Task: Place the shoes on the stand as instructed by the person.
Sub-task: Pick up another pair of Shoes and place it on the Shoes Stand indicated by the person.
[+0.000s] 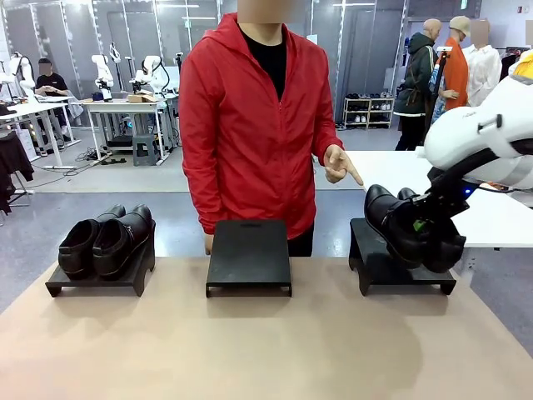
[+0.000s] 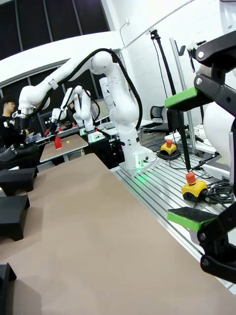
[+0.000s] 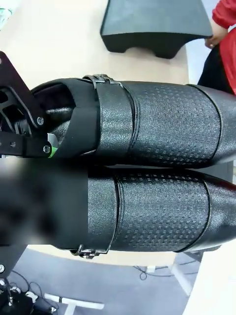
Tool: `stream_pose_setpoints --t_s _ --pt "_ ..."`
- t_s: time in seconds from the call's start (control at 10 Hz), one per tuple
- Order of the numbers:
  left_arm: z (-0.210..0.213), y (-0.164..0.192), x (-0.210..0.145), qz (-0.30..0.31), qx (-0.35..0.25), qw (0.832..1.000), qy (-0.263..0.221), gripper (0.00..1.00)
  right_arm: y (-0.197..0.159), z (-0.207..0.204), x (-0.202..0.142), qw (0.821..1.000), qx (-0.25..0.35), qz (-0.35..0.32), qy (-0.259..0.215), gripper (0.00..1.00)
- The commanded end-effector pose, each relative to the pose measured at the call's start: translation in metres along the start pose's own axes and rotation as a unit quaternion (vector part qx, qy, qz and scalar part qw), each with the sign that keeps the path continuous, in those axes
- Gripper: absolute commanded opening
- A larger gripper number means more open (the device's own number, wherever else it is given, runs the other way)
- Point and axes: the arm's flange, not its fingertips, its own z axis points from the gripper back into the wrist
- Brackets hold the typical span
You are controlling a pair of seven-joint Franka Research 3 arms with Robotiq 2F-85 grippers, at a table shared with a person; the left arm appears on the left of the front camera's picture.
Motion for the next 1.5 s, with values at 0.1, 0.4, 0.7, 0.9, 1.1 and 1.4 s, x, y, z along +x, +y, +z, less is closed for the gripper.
stream_pose_setpoints --t_s 0.1,0.4,0.7,0.9,1.1,1.4 --pt "0.000 -0.001 -0.001 -0.013 -0.006 1.000 0.000 1.00 -0.010 -0.022 0.026 1.000 0.002 0.012 -0.017 0.07" --pt "0.000 -0.001 -0.001 -0.013 -0.006 1.000 0.000 1.00 -0.014 -0.041 0.035 1.000 -0.004 0.017 -0.019 0.07" --pt "0.000 -0.001 -0.001 -0.013 -0.006 1.000 0.000 1.00 -0.015 -0.057 0.043 1.000 -0.003 0.001 -0.031 0.07" --pt "0.000 -0.001 -0.001 -0.013 -0.006 1.000 0.000 1.00 -0.013 -0.068 0.046 1.000 -0.013 0.002 -0.025 0.07" --pt "0.000 -0.001 -0.001 -0.013 -0.006 1.000 0.000 1.00 -0.013 -0.078 0.045 0.999 -0.026 -0.008 -0.021 0.07" --pt "0.000 -0.001 -0.001 -0.013 -0.006 1.000 0.000 1.00 -0.012 -0.084 0.042 0.999 -0.030 -0.012 -0.016 0.27"
